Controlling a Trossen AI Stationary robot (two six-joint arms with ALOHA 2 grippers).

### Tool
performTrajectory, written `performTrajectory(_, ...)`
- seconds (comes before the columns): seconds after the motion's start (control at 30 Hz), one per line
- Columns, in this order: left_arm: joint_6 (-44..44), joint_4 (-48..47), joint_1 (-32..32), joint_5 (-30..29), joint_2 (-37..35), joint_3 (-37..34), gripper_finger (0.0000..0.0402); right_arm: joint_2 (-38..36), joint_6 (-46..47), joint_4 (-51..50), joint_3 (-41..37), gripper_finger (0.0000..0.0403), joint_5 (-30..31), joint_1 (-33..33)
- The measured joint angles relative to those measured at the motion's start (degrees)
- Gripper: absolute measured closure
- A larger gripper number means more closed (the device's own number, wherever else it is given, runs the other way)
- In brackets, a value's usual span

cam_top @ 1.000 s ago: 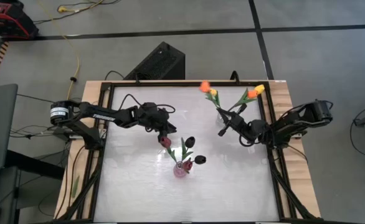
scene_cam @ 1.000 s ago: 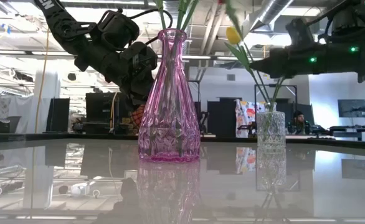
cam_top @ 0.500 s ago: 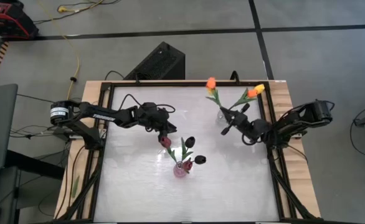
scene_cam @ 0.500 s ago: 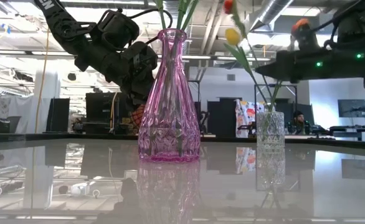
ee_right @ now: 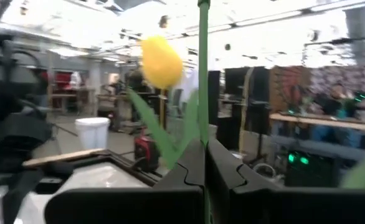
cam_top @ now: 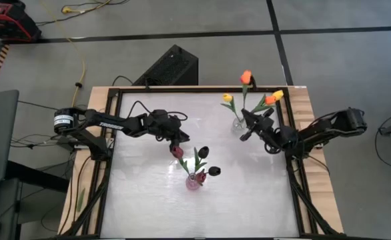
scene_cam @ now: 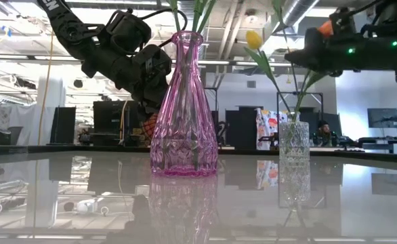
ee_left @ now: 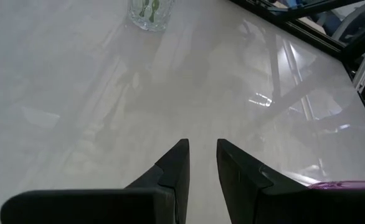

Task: Sort flowers into vase by color
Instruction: Put the orange flower into the transparent vase

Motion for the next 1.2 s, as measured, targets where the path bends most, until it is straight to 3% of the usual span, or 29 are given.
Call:
performTrajectory(0.3,0.0,0.5,0.0,0.0,0.0,0.0,0.0334,4.0,8.7,0.0,0.1,0.0381,2.4,-4.6)
performTrajectory(0.53,0.0,0.3,0.0,0.0,0.0,0.0,0.0334,8.4,8.9,0.0,2.9,0.0381,2.4,-6.2)
performTrajectory(1.2,1.6,-0.3,0.0,0.1,0.0,0.0,0.0334,12.3,6.6,-0.6,3.7,0.0381,11.7,-1.4)
